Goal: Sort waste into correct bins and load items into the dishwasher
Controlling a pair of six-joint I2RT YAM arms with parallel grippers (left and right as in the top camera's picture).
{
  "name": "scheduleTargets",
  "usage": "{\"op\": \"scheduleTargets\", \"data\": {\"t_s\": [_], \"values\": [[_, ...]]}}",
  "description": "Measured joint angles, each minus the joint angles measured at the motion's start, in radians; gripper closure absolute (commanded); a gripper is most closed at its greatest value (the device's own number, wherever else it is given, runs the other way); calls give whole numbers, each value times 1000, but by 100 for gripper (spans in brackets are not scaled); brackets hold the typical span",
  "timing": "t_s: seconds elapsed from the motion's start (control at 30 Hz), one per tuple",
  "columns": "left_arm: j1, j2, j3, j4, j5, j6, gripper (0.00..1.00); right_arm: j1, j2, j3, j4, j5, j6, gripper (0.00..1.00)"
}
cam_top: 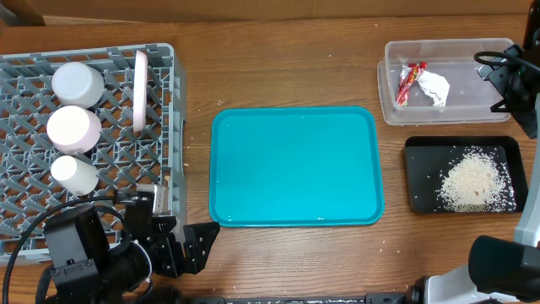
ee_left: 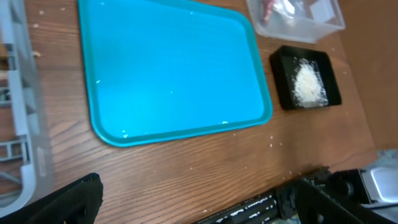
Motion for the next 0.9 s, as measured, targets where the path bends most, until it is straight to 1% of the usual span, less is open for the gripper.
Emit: {"op": "scheduleTargets", "data": {"t_s": [0.1, 0.2, 0.33, 0.53, 0.7, 0.8, 0.87, 0.9], "values": [[0, 0, -10, 18, -33, -14, 0, 0, 0, 0, -1, 0, 0, 0], [-26, 0, -56, 84, -53, -14, 0, 0, 0, 0, 0, 0, 0, 0], [-128, -14, -173, 312, -67, -17, 0, 0, 0, 0, 0, 0, 0, 0], [-311, -90, -461, 816, -106, -22, 0, 0, 0, -1, 0, 0, 1, 0], [-334, -211, -730, 1157, -142, -26, 0, 0, 0, -1, 0, 0, 0, 0], [-334, -288, -867, 1310, -169, -26, 0, 0, 0, -1, 0, 0, 0, 0], [-334, -322, -920, 1373, -181, -27, 0, 0, 0, -1, 0, 0, 0, 0], [-334, -352, -968, 1429, -195, -26, 0, 0, 0, -1, 0, -1, 0, 0]]}}
